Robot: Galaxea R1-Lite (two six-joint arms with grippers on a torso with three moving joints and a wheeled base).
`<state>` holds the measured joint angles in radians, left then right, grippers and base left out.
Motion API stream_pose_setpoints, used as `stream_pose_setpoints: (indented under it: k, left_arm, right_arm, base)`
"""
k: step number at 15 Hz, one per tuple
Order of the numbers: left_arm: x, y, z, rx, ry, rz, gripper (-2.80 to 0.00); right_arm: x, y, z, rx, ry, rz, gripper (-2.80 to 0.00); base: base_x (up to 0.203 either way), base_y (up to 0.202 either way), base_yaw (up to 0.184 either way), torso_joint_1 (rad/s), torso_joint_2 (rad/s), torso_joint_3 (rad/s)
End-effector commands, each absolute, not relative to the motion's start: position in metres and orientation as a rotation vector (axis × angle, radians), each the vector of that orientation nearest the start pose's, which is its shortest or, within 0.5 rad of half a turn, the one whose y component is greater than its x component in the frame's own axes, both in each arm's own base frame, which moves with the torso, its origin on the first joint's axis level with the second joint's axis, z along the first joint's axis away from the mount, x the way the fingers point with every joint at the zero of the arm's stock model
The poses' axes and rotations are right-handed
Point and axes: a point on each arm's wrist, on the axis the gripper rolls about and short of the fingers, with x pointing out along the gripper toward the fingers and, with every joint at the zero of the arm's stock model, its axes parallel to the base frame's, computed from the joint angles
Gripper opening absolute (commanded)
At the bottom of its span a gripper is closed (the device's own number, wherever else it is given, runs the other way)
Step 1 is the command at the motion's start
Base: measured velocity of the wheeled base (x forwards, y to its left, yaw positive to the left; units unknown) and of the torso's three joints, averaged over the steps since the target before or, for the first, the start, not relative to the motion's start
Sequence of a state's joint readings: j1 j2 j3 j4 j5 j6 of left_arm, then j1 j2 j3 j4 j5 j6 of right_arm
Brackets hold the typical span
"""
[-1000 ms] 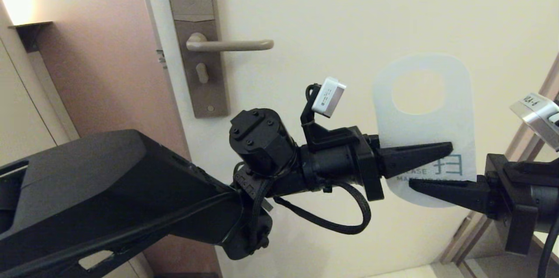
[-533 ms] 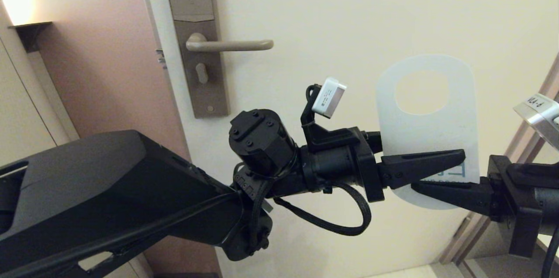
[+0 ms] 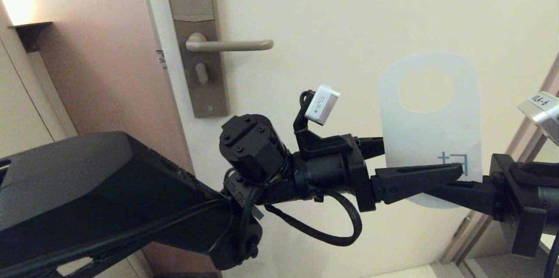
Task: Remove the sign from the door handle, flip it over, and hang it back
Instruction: Hand it to the other hand
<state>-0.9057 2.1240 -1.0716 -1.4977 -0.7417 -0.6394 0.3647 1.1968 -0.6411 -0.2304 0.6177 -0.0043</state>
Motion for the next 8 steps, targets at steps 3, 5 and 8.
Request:
stream_pose_setpoints:
  k: [3, 5, 8]
  left_arm:
    - [0.231, -0.314, 0.188, -0.517, 0.026, -1.718, 0.0]
    - [0.232, -0.31, 0.185, -0.513, 0.04, -1.705, 0.0]
    - [0.232, -0.301, 0.184, -0.509, 0.051, -1.688, 0.0]
  right_arm:
    - [0.154, 0.073, 0.221, 0.038, 0.326, 0.979, -2.8]
    - [0.153, 0.072, 0.221, 0.037, 0.321, 0.979, -2.8]
    - [0.152, 0.072, 0.222, 0.037, 0.318, 0.979, -2.8]
  base:
    - [0.0, 0.0, 0.0, 0.0, 0.0, 0.0]
    - [0.0, 0.0, 0.0, 0.0, 0.0, 0.0]
    - [0.0, 0.0, 0.0, 0.0, 0.0, 0.0]
